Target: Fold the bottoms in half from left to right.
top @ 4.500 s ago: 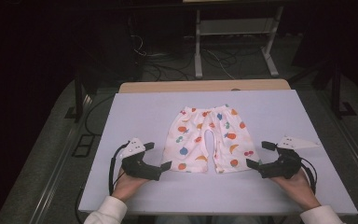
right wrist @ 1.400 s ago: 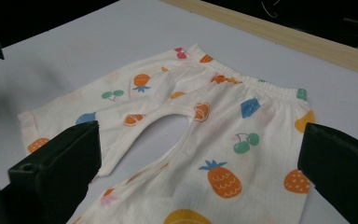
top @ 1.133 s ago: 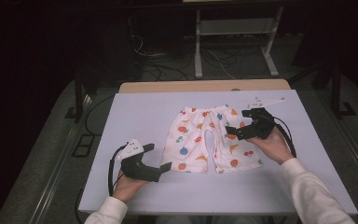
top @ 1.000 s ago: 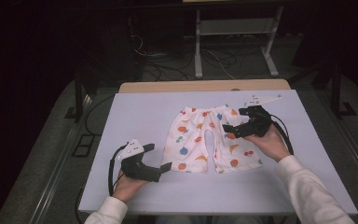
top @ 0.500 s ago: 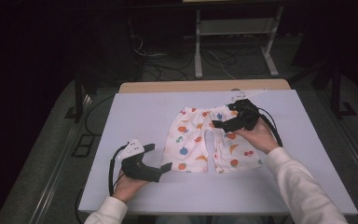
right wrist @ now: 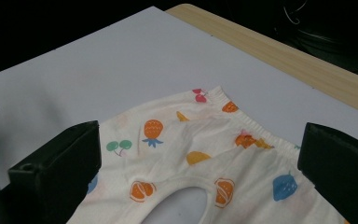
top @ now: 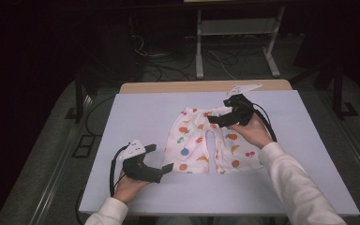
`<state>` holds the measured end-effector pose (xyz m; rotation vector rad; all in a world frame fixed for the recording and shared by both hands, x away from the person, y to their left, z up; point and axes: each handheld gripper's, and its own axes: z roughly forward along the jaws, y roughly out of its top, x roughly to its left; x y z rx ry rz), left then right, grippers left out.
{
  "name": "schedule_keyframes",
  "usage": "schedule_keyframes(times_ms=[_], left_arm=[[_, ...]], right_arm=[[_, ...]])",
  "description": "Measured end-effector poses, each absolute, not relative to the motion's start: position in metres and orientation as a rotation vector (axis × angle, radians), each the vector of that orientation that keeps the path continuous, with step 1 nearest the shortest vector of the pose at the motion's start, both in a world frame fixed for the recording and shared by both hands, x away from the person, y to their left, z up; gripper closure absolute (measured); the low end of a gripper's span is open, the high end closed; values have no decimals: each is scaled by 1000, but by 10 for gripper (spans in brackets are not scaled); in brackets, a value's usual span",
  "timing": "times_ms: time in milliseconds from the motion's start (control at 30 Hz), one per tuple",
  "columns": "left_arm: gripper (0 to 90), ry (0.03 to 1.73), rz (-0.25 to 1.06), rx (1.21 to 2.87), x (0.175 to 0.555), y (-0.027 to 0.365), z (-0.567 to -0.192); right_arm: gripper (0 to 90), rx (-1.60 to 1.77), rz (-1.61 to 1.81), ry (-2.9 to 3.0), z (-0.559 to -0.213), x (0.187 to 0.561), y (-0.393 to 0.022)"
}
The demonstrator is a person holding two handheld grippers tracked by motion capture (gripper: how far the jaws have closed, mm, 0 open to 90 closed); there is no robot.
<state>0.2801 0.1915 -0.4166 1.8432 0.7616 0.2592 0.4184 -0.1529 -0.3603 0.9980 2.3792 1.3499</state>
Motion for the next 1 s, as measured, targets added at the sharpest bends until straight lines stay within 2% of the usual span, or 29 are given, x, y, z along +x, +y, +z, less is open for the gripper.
schedule_keyframes(times_ms=[1000], left_arm=[[0, 763, 252, 1847, 281, 191, -417]], right_arm=[[0, 1006, 1358, 2395, -370, 446, -114]])
